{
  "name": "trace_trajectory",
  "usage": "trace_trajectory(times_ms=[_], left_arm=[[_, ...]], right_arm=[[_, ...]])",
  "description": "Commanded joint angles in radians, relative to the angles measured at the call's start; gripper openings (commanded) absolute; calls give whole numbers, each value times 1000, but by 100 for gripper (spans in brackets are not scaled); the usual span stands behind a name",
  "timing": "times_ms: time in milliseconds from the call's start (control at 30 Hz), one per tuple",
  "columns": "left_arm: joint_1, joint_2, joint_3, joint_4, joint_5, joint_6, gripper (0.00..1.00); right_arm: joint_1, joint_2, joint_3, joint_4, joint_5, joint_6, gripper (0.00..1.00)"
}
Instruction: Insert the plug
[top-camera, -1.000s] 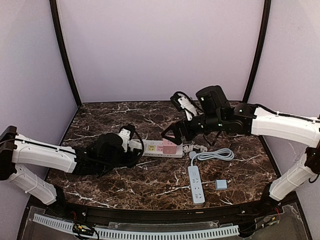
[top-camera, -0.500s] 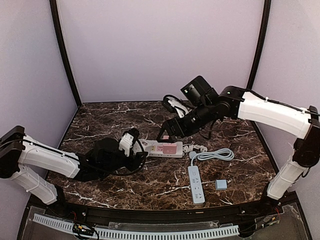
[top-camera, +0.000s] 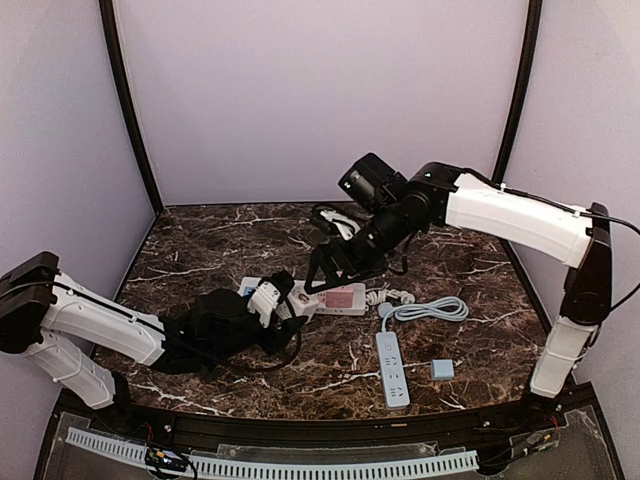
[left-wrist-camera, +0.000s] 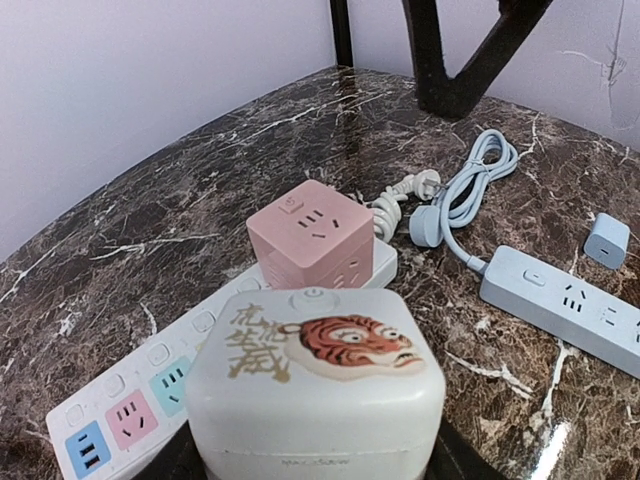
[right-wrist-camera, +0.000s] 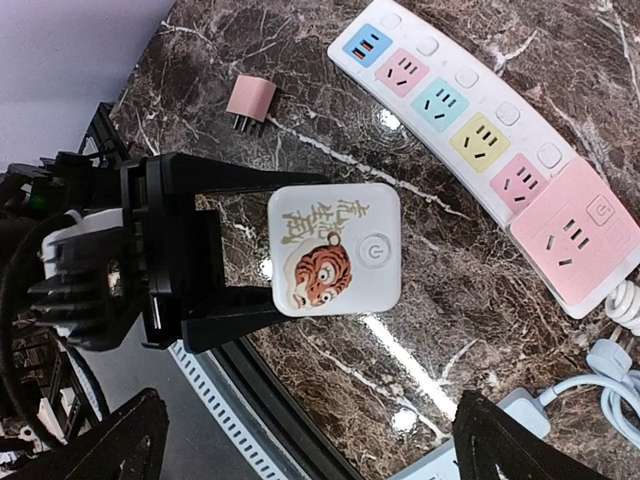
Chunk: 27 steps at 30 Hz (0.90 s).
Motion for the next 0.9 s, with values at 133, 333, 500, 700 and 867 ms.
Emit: trace_trajectory(times_ms=[133, 333, 500, 700, 867], left_arm=[[-44, -17, -40, 116, -9, 75, 1], [-47, -53, -89, 180, 4, 63, 1], [-47, -66, -97, 191, 17, 63, 1], [-47, -60, -98, 199, 29, 57, 1], [-47, -67, -104, 202, 33, 57, 1]], right_arm=[[19, 81, 57, -40, -43, 3, 99], [22, 103, 57, -6, -72, 5, 99], [33, 139, 61, 5, -105, 7, 95], [61, 175, 89, 12, -108, 2, 94], [73, 203, 101, 24, -89, 5, 91]])
